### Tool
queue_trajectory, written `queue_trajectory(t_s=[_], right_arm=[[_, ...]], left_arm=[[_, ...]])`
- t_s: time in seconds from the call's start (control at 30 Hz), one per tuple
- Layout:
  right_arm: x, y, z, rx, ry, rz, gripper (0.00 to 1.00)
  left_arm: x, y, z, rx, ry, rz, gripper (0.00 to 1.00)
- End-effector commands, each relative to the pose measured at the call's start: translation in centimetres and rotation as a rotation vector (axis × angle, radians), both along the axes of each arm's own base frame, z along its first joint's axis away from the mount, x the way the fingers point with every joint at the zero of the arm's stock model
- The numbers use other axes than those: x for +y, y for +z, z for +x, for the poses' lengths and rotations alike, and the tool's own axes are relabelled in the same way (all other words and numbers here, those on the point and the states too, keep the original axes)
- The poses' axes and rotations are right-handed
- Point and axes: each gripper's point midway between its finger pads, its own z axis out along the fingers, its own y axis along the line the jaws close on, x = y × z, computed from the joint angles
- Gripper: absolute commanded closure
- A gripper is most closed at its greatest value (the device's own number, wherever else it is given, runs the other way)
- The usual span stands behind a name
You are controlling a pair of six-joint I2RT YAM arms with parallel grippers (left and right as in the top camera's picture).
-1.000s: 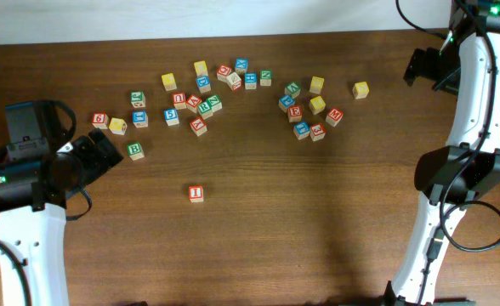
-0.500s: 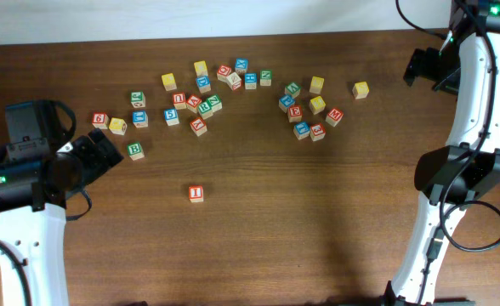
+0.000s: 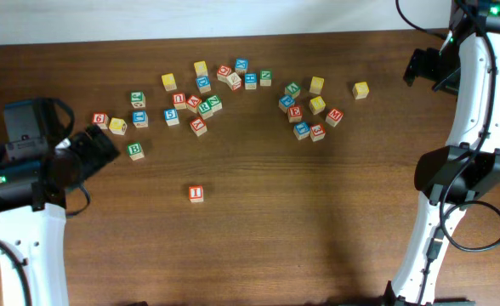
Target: Spell out ICRA
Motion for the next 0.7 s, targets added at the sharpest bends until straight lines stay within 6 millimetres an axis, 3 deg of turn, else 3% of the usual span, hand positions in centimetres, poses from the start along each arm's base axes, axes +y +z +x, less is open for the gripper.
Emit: queue_trajectory(t_s=[0.0, 0.67], right_arm=[[0.32, 0.32, -0.09, -0.004, -0.003, 0.002, 0.02], [0.34, 0.32, -0.08, -0.004, -0.002, 0.002, 0.02]], left_arm=[[1.09, 0.47, 0.01, -0.012, 0.038, 0.044, 0.01], [1.07, 0.30, -0.11, -0.002, 0.038, 0.042, 0.01]])
